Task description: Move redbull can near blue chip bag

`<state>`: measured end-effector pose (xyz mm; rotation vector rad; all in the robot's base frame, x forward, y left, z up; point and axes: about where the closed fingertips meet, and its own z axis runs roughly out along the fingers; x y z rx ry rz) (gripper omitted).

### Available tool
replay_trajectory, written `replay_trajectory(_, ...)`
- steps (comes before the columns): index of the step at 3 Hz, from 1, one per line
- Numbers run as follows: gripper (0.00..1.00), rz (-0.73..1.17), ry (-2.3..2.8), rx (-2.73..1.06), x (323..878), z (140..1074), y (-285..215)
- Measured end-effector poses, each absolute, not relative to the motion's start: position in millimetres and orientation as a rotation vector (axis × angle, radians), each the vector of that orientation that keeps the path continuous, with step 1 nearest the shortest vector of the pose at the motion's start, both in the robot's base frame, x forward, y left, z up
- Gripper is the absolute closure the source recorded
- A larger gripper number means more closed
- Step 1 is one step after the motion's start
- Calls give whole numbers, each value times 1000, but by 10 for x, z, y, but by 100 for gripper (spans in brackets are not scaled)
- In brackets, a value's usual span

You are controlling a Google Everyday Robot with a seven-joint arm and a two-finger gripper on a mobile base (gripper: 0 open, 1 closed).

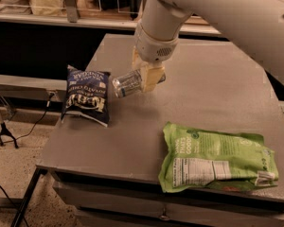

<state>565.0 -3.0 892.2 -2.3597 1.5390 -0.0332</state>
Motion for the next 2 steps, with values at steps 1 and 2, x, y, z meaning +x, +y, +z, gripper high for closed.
replay_trajectory(1, 69, 27, 1549, -2359, 5719, 8766, 4)
replay_trajectory(2, 53, 55, 1563, -2344, 5774, 8668, -15)
